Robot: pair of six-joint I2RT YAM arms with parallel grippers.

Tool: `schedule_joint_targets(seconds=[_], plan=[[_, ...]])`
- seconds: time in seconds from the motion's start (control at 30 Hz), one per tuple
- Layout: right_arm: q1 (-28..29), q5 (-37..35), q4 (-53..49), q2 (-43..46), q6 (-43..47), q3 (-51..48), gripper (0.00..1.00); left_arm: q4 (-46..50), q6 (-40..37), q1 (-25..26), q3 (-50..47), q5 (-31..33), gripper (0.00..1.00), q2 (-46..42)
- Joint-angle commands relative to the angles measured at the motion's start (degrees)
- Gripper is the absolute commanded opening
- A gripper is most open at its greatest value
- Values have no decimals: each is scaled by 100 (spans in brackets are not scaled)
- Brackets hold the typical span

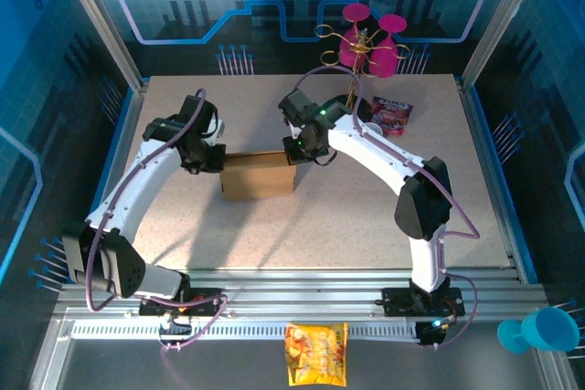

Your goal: Fold the paper box

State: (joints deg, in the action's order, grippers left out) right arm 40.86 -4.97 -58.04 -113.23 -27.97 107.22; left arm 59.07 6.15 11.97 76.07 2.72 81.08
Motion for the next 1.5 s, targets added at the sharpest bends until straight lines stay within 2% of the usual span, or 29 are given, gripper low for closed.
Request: schedule_joint_targets(seconds=[0.0, 0.43, 0.7, 1.17, 1.47], plan=[[5, -73, -369, -150, 116, 224, 0, 440, 201, 16, 289, -253, 11, 87], [-16, 36, -709, -291, 124, 730, 0, 826, 686, 7, 513, -632, 4, 329], [-7, 154, -480, -235, 37, 327, 0, 672, 779, 7, 229, -772, 2, 363], [-16, 132, -467, -252, 45, 275, 0, 480, 914, 7, -63, -840, 0, 272], [7, 84, 263, 148, 160, -564, 0, -132, 982, 7, -805, -808, 0, -139]])
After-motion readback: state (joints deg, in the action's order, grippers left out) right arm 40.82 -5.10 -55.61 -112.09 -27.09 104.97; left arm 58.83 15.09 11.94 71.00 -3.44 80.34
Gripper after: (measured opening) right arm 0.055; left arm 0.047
